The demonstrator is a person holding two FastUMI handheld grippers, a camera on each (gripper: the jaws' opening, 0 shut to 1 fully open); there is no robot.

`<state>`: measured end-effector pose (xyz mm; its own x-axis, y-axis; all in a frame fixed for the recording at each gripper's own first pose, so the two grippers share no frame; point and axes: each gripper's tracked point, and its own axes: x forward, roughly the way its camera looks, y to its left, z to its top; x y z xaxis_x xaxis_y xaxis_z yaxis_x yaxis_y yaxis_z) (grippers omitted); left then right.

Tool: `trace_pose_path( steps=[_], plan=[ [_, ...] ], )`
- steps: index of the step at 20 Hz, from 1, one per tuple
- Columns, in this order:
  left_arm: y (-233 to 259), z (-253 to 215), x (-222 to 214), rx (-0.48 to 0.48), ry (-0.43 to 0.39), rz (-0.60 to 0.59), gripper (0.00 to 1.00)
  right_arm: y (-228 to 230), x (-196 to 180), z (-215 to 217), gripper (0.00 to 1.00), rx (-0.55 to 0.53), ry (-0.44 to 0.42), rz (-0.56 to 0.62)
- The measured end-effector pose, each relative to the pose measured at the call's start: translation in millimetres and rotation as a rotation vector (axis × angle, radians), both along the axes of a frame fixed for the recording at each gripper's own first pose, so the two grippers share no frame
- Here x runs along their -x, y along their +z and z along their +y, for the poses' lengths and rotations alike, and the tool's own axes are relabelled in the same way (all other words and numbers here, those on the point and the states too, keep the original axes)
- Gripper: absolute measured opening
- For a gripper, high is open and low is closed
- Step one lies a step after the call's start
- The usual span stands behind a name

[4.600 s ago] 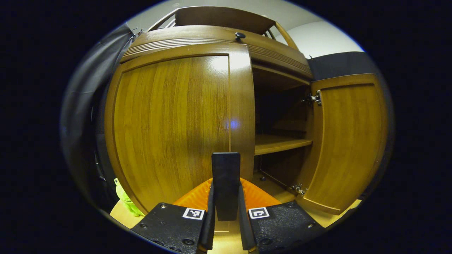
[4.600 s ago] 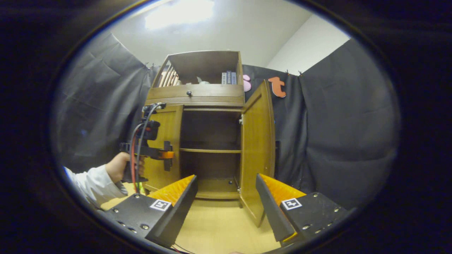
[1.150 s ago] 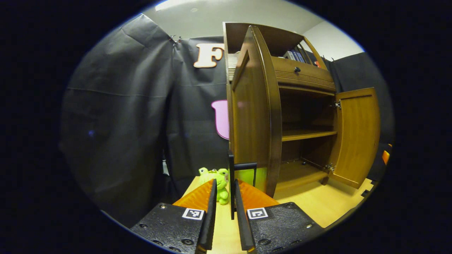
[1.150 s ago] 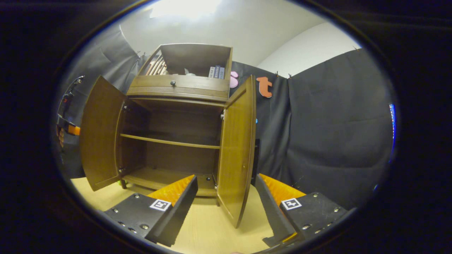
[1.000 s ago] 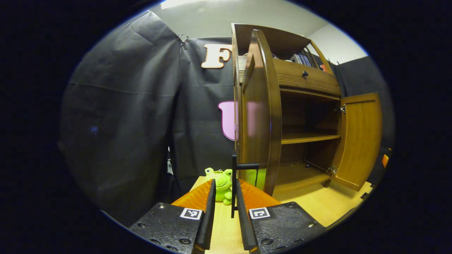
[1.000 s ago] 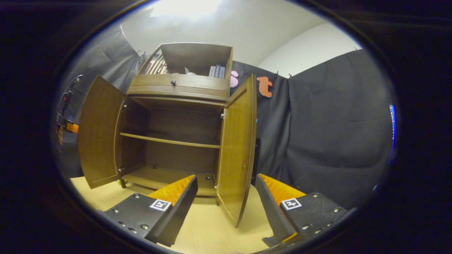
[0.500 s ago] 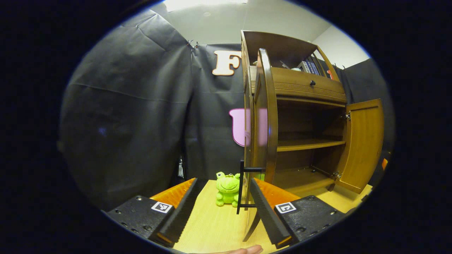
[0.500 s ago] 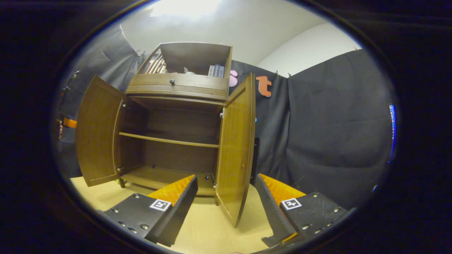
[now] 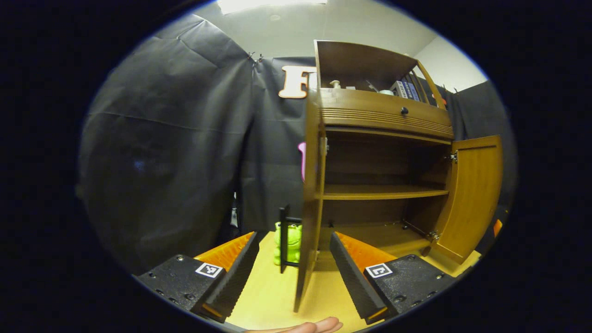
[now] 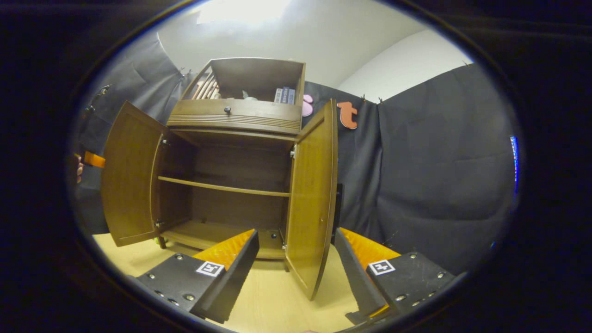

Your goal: Open the right door of the double-door shoe cabinet with the right hand, and open the left door with the left hand.

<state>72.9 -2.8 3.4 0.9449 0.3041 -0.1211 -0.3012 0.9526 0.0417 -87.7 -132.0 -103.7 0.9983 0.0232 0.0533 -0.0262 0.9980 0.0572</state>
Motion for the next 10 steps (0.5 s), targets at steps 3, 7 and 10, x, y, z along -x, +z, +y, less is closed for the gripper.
trace_pose_path(
  steps=[3,7,10],
  plan=[
    [8,-32,-7,-0.038,-0.032,-0.038,0.92,-1,-3,4,0.98,-0.001,0.0,0.002],
    [2,-78,-21,-0.074,-0.094,-0.047,0.96,-3,-4,17,0.98,0.001,0.025,0.008],
    [-8,-109,-30,-0.075,-0.142,-0.026,0.93,0,-5,23,0.98,0.004,0.031,0.003]
  ],
)
